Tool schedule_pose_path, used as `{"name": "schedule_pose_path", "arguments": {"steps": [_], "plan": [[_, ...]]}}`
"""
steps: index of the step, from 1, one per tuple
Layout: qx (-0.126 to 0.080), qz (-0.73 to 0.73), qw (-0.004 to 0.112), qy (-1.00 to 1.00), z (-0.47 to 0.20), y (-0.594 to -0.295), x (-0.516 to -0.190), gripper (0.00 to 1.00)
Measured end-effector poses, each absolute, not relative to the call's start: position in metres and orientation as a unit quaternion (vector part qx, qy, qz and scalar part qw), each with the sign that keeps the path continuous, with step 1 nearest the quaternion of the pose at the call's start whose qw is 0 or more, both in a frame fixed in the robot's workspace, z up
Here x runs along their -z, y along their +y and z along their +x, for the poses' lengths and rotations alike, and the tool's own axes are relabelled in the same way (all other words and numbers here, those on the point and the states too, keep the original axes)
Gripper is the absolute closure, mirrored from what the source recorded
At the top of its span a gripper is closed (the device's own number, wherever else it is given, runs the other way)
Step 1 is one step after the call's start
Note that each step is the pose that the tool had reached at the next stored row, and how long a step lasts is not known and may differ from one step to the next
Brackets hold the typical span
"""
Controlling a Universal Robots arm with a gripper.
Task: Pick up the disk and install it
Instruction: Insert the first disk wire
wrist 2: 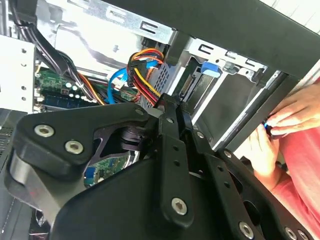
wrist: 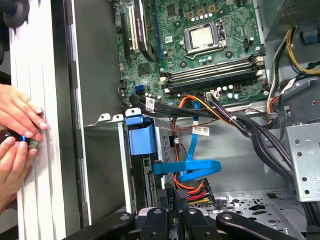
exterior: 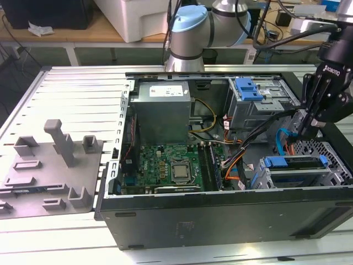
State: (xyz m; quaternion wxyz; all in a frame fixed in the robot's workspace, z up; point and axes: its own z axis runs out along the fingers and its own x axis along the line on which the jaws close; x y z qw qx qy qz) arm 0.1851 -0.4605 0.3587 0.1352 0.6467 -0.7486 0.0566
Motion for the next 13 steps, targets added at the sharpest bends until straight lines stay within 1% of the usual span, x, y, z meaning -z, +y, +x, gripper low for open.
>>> {"name": "schedule_pose_path", "arguments": {"steps": [2, 10, 11, 13], "plan": [[-0.042, 0.65, 0.122, -0.749, 0.185, -0.467, -0.359, 0.83], [-0.023, 0.653, 0.105, -0.75, 0.185, -0.492, -0.359, 0.83], [-0.019, 0.654, 0.101, -0.749, 0.184, -0.496, -0.359, 0.83], [-0.017, 0.655, 0.1, -0.749, 0.185, -0.498, -0.359, 0.83]]}}
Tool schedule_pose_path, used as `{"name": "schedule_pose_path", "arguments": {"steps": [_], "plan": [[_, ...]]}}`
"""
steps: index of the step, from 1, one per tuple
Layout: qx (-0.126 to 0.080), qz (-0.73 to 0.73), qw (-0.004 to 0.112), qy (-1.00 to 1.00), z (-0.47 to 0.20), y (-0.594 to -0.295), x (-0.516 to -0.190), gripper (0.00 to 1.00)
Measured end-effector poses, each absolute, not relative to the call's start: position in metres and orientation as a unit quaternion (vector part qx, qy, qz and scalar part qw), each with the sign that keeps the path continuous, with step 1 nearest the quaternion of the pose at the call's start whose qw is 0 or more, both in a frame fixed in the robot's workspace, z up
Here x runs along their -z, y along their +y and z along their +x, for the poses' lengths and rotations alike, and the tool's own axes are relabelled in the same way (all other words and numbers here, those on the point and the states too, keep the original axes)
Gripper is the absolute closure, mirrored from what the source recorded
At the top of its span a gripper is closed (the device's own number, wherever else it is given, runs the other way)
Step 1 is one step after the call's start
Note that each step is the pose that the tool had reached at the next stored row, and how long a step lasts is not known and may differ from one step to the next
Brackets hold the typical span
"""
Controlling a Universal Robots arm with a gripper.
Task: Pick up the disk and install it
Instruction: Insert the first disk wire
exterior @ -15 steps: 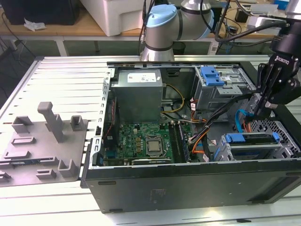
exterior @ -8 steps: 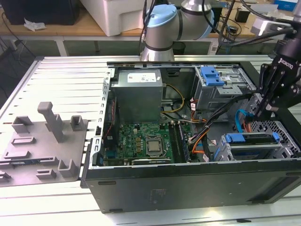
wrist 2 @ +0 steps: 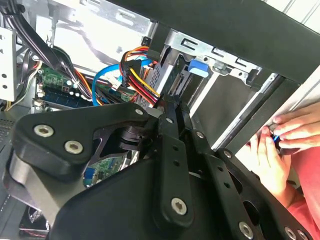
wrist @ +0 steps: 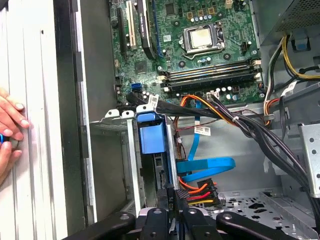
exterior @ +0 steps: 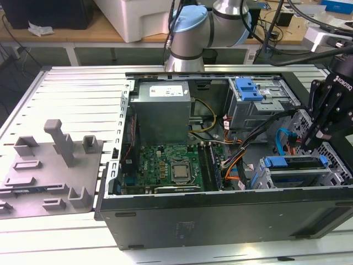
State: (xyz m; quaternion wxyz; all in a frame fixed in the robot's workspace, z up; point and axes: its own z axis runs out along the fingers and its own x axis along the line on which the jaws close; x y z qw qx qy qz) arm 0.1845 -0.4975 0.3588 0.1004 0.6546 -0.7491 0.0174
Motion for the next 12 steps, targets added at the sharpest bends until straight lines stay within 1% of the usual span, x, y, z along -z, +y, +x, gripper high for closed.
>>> {"name": "schedule_pose_path", "arguments": {"steps": [12], "plan": [[-0.018, 0.665, 0.099, -0.74, 0.1847, -0.5036, -0.3588, 0.83]]}}
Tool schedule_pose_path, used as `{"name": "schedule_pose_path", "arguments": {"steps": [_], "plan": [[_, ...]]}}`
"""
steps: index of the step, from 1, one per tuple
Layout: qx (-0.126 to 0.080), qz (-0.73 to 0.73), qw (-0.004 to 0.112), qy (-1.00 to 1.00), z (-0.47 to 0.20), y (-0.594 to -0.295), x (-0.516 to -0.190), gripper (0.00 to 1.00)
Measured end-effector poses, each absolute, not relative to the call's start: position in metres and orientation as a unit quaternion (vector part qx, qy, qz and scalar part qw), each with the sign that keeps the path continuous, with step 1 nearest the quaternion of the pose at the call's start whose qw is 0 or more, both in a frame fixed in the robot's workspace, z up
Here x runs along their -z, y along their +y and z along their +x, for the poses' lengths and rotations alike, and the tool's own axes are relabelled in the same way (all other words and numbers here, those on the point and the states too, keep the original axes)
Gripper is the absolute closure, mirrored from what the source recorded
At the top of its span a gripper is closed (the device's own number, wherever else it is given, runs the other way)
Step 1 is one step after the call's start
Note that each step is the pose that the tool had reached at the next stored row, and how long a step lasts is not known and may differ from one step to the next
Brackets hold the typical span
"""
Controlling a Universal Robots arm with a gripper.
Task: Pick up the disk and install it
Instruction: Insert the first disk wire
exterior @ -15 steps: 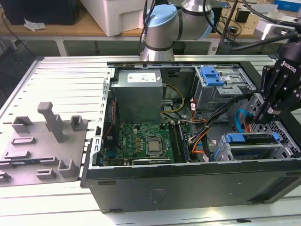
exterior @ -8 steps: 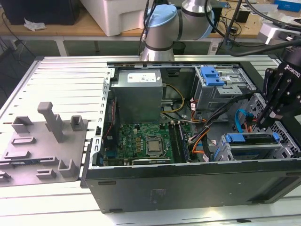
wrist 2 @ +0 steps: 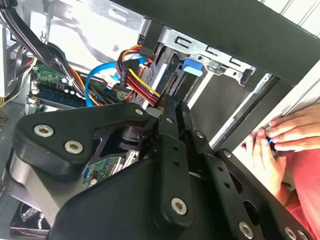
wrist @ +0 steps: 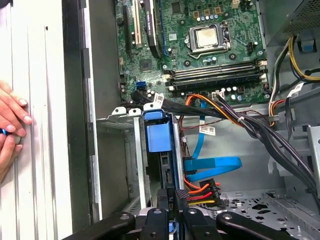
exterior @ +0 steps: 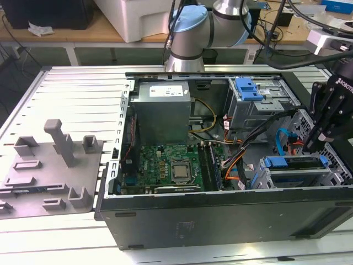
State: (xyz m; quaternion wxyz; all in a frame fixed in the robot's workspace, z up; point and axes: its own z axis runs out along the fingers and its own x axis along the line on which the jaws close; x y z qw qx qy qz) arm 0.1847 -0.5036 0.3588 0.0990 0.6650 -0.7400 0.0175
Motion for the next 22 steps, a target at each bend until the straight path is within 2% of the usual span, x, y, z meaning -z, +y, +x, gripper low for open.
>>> {"name": "schedule_pose_path", "arguments": {"steps": [11, 12, 14, 16, 22], "plan": [[-0.016, 0.676, 0.096, -0.73, 0.186, -0.505, -0.359, 0.83], [-0.013, 0.677, 0.093, -0.73, 0.186, -0.506, -0.359, 0.83], [0.004, 0.679, 0.078, -0.73, 0.186, -0.51, -0.359, 0.83], [0.01, 0.679, 0.072, -0.73, 0.186, -0.515, -0.359, 0.83], [0.01, 0.679, 0.072, -0.73, 0.186, -0.515, -0.359, 0.83]]}}
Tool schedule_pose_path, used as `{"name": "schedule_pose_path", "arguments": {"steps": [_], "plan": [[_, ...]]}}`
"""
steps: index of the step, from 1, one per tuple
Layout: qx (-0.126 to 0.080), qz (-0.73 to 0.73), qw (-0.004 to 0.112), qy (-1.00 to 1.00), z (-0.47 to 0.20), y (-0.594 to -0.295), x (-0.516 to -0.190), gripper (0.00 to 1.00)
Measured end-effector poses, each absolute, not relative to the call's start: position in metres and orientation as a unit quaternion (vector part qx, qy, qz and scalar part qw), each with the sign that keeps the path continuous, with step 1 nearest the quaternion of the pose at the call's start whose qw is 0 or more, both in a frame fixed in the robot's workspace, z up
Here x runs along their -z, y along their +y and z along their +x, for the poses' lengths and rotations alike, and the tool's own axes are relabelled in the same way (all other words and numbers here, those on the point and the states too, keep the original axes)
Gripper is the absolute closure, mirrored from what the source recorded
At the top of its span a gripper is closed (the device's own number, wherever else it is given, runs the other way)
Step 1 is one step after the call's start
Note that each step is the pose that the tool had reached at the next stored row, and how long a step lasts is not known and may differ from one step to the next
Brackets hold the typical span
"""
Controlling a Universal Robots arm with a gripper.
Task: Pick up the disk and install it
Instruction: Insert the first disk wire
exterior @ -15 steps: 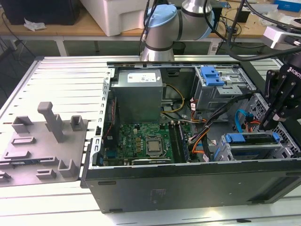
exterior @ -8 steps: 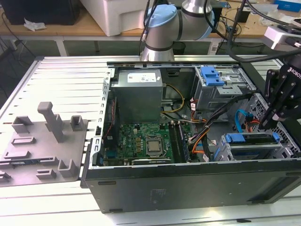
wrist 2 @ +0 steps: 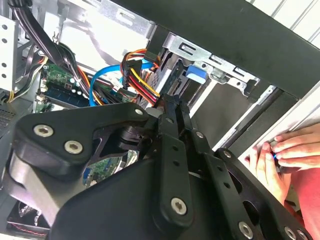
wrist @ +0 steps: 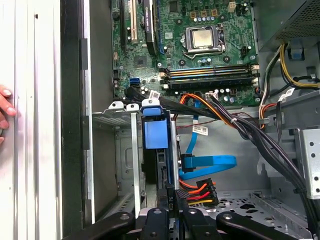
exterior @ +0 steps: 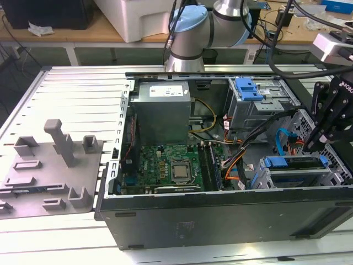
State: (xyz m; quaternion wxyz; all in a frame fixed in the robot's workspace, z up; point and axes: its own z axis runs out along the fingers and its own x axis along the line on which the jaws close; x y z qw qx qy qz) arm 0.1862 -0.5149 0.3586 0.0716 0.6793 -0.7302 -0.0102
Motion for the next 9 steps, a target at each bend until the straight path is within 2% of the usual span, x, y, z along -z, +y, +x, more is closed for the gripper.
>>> {"name": "schedule_pose_path", "arguments": {"steps": [9], "plan": [[0.011, 0.679, 0.071, -0.73, 0.1869, -0.5157, -0.3563, 0.83]]}}
